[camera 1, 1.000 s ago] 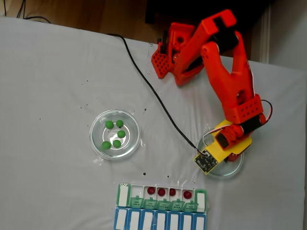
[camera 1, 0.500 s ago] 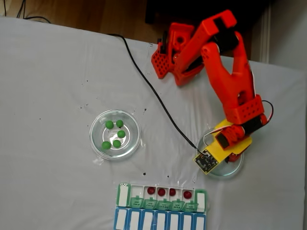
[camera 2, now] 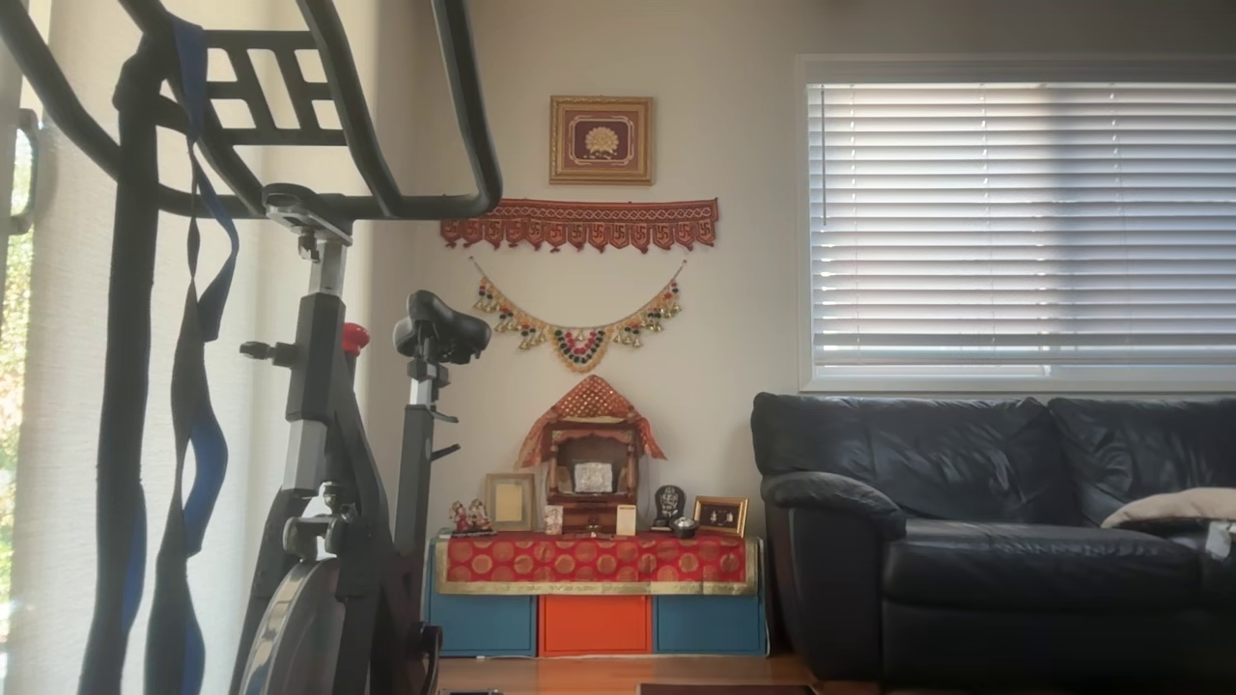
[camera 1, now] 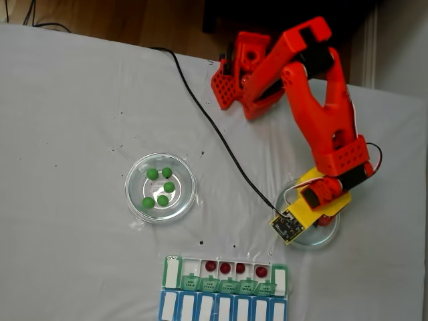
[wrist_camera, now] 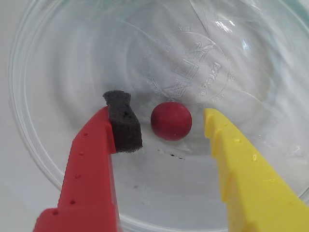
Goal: Sort medicines into box.
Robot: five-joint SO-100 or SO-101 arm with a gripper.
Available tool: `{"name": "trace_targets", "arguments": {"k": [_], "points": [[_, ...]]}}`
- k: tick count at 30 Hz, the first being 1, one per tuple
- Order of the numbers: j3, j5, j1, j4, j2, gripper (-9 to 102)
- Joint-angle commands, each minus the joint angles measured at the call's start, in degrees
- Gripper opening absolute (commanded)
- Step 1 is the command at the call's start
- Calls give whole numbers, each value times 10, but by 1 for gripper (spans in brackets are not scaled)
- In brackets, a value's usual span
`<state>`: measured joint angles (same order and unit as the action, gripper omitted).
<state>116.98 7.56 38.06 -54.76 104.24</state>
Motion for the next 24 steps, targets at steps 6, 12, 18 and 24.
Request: {"name": "trace_targets", "arguments": {"k": [6,12,18,24], "points": [[-20,-5,17,-1,4,23],[-13,-11,20,-3,14,20],[-31,-34,22,-15,8,19],[-70,-65,20,-40,-23,16]]}}
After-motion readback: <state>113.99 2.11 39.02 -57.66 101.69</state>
